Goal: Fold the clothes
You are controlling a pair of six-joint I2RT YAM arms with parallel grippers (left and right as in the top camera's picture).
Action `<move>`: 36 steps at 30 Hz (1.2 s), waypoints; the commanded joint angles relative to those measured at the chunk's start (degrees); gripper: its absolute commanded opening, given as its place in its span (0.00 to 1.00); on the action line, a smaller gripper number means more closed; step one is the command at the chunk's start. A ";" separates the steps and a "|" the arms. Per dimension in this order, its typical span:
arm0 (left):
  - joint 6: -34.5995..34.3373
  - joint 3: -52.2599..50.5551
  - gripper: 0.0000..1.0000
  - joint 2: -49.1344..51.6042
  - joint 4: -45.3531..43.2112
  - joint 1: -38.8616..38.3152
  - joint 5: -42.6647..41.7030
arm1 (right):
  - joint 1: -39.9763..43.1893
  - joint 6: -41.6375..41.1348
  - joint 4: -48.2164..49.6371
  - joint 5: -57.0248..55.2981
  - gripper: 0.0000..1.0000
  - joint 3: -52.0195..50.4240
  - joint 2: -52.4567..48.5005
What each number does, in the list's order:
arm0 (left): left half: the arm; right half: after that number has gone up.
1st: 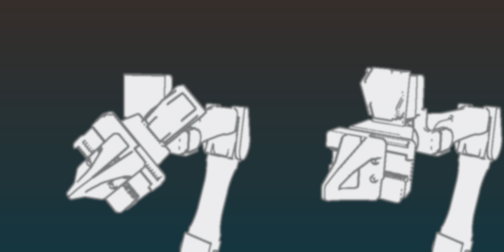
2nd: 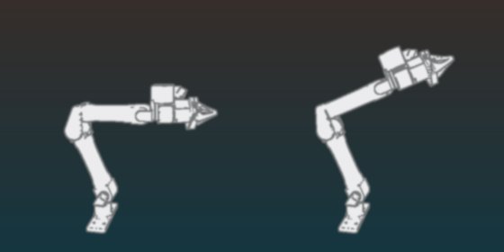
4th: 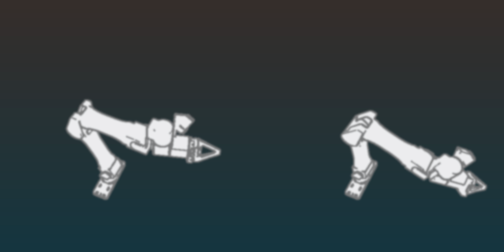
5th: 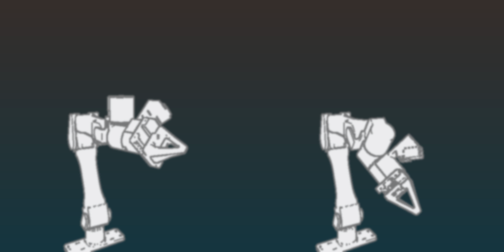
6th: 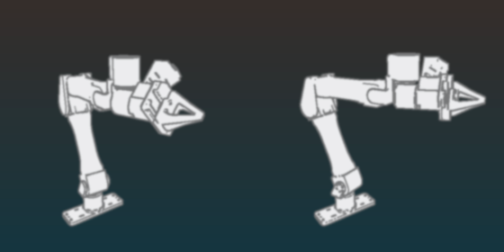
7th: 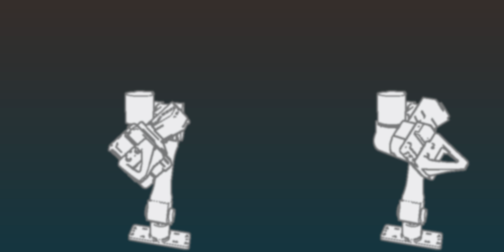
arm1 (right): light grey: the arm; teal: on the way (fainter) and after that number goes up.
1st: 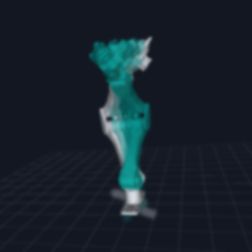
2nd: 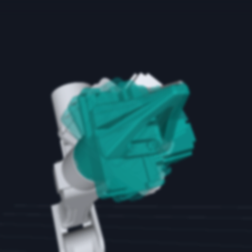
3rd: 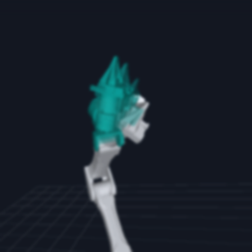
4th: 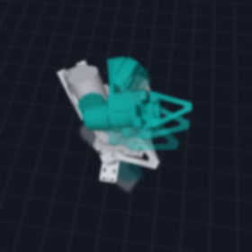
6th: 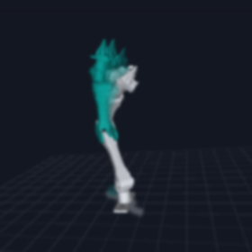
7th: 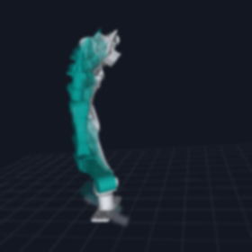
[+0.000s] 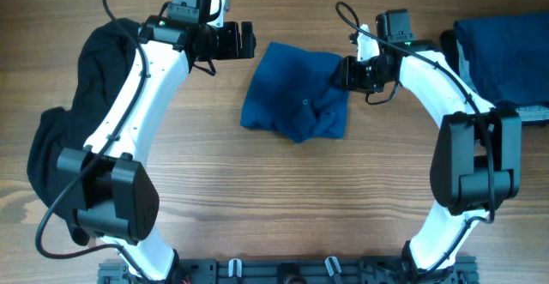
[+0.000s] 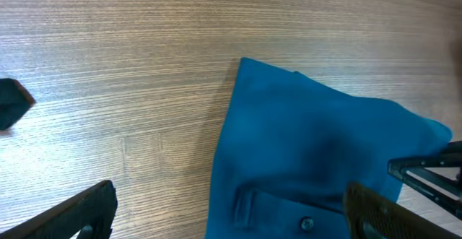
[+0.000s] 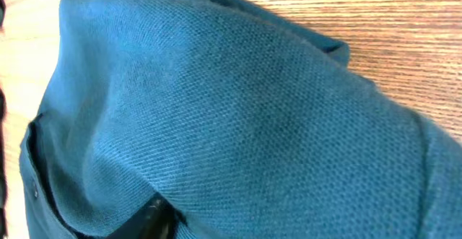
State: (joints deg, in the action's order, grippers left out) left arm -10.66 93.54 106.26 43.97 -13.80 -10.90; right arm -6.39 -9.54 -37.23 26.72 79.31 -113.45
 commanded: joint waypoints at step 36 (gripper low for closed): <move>-0.09 0.22 1.00 -0.87 2.14 0.15 1.81 | -0.15 3.32 -18.16 -7.37 0.51 2.47 12.63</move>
State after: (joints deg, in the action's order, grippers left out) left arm -10.68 93.51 106.26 46.13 -13.80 -9.63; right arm -6.46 -6.22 -54.96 20.03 85.27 -102.04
